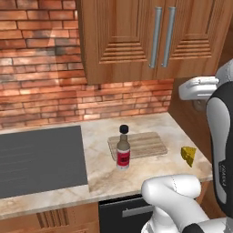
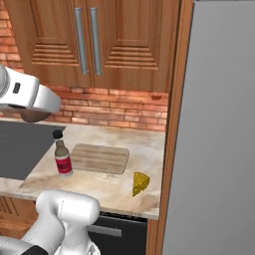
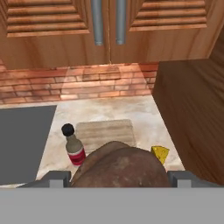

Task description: Retrieve the reheated potato from the microwave, then place the potato, cheese, and condiment on the cutting board.

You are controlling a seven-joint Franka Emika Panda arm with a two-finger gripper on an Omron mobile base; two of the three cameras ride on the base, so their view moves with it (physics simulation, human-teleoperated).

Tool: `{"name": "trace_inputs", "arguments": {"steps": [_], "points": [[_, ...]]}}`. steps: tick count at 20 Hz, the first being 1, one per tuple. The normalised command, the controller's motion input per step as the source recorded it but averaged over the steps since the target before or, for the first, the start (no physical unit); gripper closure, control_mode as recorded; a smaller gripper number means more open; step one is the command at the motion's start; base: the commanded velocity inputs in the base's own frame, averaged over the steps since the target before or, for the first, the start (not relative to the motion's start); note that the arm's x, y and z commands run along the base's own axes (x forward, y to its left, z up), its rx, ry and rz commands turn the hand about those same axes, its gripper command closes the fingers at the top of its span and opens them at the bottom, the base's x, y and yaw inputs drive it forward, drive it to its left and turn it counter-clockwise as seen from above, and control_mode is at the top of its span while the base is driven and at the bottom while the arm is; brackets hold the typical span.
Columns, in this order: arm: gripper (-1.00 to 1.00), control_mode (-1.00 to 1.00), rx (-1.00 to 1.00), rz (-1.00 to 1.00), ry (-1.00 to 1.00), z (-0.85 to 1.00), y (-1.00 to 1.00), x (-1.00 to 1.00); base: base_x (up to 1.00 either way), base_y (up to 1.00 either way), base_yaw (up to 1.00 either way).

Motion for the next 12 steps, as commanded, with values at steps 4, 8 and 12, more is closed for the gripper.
{"name": "trace_inputs", "arguments": {"steps": [4, 8, 12], "points": [[1.00, 1.00, 0.00, 0.00, 0.00, 0.00, 0.00, 0.00, 0.62, 0.14, 0.00], [1.00, 1.00, 0.00, 0.00, 0.00, 0.00, 0.00, 0.00, 0.62, 0.15, 0.00], [1.00, -1.00, 0.00, 0.00, 0.03, 0.00, 0.00, 0.10, 0.38, 0.07, 0.00]]}}
